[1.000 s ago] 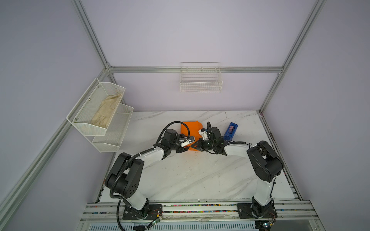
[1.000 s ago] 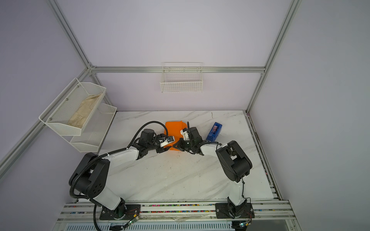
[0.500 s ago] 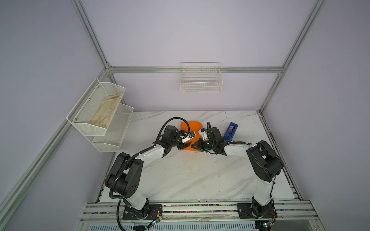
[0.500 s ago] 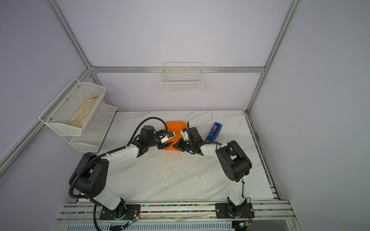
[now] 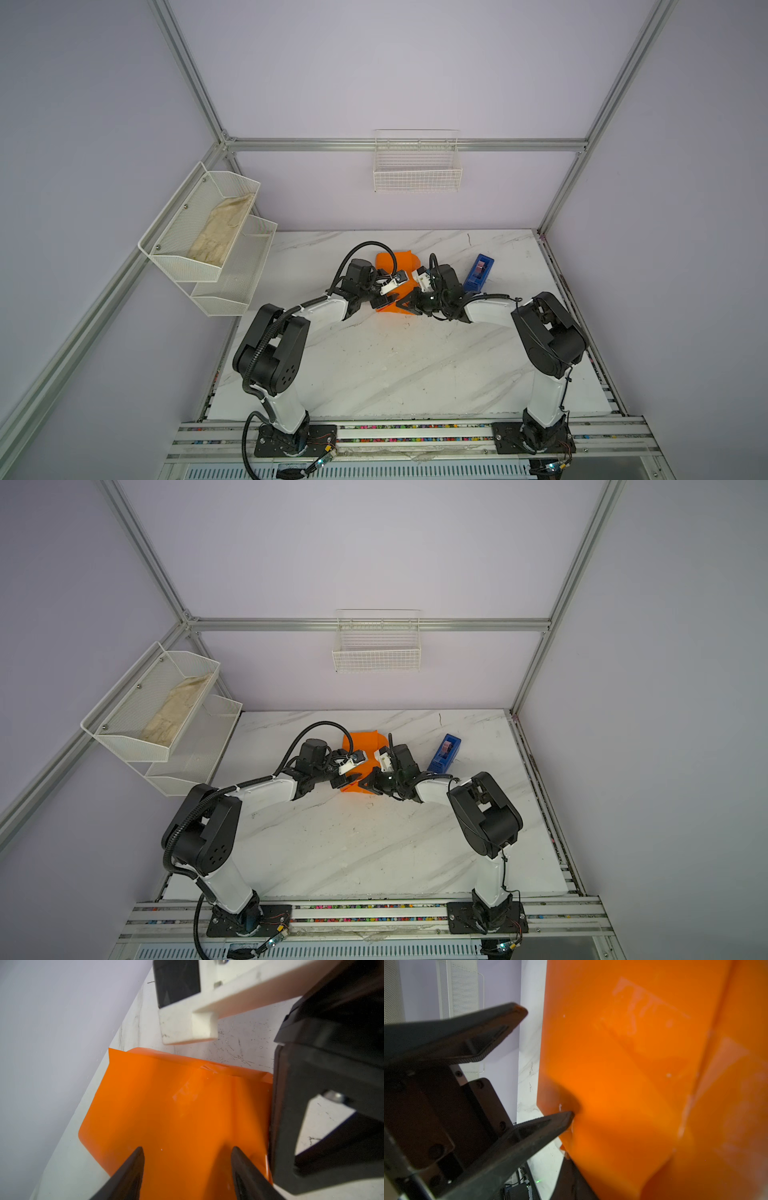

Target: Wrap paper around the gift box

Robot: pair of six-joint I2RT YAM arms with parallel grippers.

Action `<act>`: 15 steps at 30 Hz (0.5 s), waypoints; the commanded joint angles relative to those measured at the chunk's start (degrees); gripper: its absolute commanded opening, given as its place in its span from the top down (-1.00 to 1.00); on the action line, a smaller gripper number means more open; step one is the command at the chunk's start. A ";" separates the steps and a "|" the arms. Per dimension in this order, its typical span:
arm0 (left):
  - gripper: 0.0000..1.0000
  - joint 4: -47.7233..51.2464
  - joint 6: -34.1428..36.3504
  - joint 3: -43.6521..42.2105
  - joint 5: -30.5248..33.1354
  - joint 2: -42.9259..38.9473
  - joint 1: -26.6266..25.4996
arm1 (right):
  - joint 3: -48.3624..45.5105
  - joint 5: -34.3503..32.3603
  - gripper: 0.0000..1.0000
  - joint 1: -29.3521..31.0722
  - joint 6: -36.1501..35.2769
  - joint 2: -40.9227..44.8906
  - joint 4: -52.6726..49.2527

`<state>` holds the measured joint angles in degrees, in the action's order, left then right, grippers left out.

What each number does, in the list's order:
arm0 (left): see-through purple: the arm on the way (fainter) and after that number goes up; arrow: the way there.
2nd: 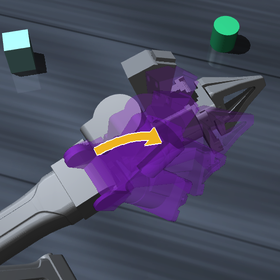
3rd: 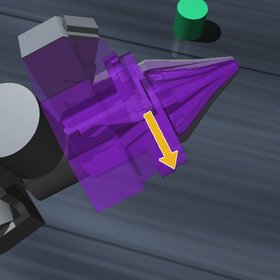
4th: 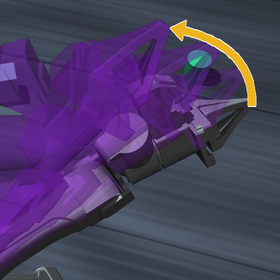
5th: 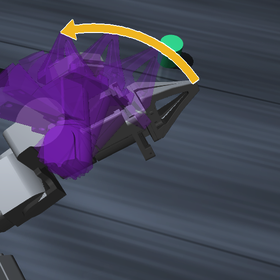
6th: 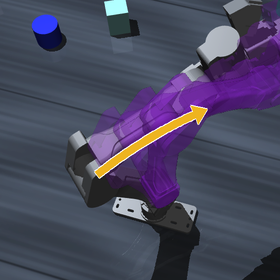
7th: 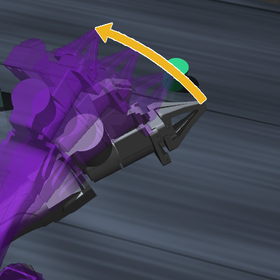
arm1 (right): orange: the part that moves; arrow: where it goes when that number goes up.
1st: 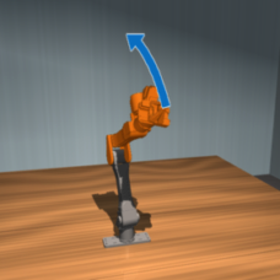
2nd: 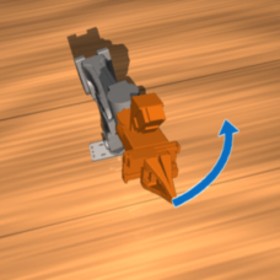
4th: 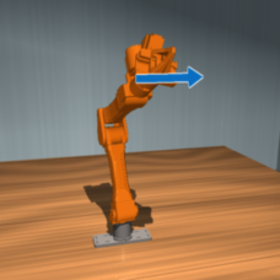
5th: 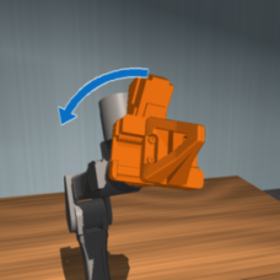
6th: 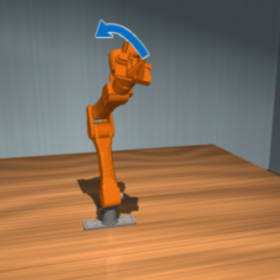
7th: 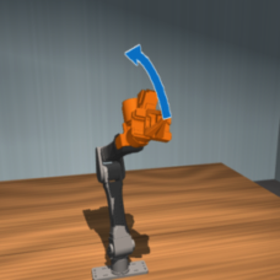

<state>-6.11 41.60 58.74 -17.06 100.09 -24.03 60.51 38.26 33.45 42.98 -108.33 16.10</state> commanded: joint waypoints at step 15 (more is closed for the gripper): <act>-0.41 7.21 3.71 7.77 4.30 -5.15 -0.13 | 1.29 -0.73 1.00 0.35 0.02 -0.47 0.69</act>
<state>-0.51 44.58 61.67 -9.23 98.94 -24.16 60.51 38.26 33.45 42.98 -108.33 16.08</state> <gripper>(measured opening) 0.705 0.047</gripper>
